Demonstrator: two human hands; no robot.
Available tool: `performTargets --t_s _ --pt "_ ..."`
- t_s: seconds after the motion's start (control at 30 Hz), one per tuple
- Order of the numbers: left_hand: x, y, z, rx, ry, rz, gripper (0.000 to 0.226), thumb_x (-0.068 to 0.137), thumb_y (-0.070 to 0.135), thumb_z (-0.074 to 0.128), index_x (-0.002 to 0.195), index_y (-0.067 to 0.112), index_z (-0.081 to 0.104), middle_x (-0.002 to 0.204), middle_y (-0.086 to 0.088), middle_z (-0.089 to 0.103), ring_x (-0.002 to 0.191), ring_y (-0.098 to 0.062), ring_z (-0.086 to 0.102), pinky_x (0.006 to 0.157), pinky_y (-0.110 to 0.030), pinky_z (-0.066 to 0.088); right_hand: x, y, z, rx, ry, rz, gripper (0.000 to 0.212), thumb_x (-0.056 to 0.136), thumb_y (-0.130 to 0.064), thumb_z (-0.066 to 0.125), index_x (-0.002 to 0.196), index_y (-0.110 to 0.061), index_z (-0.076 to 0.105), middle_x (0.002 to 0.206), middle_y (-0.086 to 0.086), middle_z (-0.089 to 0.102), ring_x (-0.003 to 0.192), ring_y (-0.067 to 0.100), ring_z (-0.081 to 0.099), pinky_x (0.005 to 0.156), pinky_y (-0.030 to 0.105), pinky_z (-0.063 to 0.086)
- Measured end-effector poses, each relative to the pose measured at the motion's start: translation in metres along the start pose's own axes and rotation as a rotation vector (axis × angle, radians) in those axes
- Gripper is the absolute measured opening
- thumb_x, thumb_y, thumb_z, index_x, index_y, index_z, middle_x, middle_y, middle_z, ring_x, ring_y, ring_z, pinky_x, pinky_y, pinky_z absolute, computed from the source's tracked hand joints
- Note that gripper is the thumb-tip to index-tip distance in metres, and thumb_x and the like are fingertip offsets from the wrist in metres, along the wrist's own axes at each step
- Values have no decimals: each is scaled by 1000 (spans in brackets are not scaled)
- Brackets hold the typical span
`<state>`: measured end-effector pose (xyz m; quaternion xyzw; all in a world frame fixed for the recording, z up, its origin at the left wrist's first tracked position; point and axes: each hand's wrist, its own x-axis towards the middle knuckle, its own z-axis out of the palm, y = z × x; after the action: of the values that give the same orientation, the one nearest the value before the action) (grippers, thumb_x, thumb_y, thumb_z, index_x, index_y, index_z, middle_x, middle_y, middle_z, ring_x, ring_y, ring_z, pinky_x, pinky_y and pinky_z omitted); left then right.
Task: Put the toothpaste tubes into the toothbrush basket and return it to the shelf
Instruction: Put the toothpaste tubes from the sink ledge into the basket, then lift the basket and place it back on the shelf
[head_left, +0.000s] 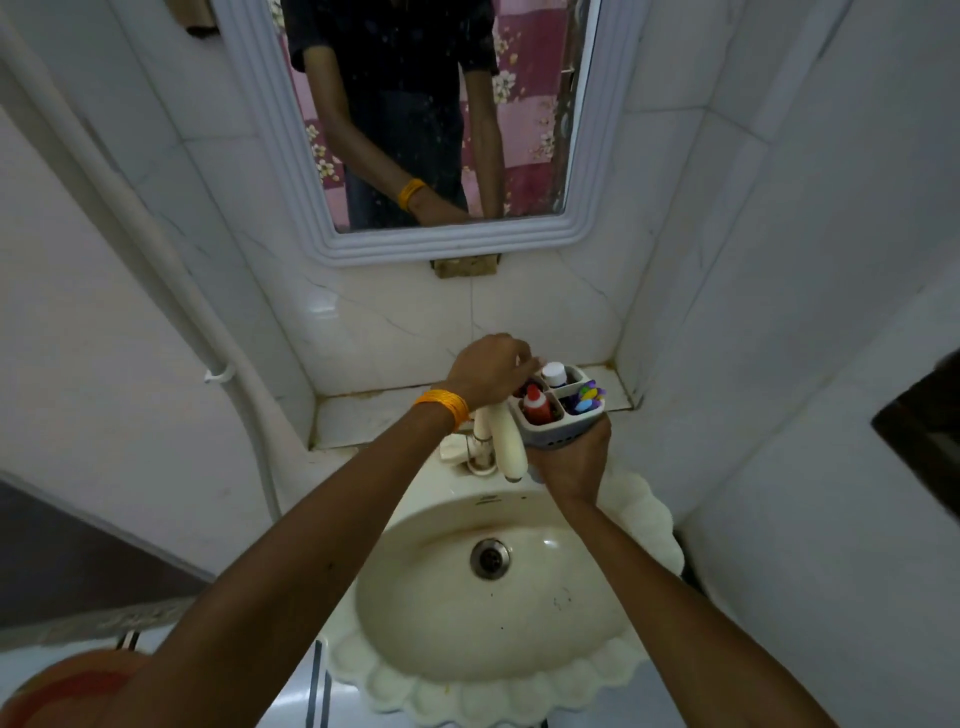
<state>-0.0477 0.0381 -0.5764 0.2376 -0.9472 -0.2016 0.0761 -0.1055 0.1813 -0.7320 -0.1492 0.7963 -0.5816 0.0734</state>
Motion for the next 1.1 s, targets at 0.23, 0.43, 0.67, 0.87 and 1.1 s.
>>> performTargets --t_s 0.23,0.43,0.67,0.87,1.1 --pt "-12 3 -65 44 377 37 42 95 50 43 97 16 68 95 -8 69 89 -28 62 74 -40 53 21 -67 -33 80 68 -111 123 42 -38 101 146 -6 43 141 11 59 131 28 59 106 32 49" --pt "-14 30 -158 141 635 73 37 96 46 41 103 18 64 99 -5 65 90 -28 57 76 -46 50 54 -174 -80 162 95 -220 118 38 -30 102 138 -3 46 136 15 58 126 30 60 99 32 49" --pt "-12 82 -277 275 895 167 39 97 45 43 108 15 65 106 -9 65 95 -30 57 82 -45 47 73 -319 -137 265 102 -441 108 46 -31 100 137 -6 47 131 8 63 113 19 62 79 6 48" --pt "-12 122 -348 383 983 210 33 97 39 42 106 13 61 108 -11 63 96 -31 56 78 -44 48 78 -417 -179 300 163 -587 103 56 -21 102 140 -5 44 130 3 62 109 16 60 75 6 47" --pt "-12 171 -418 465 1120 305 37 97 37 50 118 8 62 121 -14 66 114 -35 57 87 -46 45 83 -517 -225 387 314 -700 112 40 -60 86 131 -8 47 127 7 62 115 25 65 93 44 59"
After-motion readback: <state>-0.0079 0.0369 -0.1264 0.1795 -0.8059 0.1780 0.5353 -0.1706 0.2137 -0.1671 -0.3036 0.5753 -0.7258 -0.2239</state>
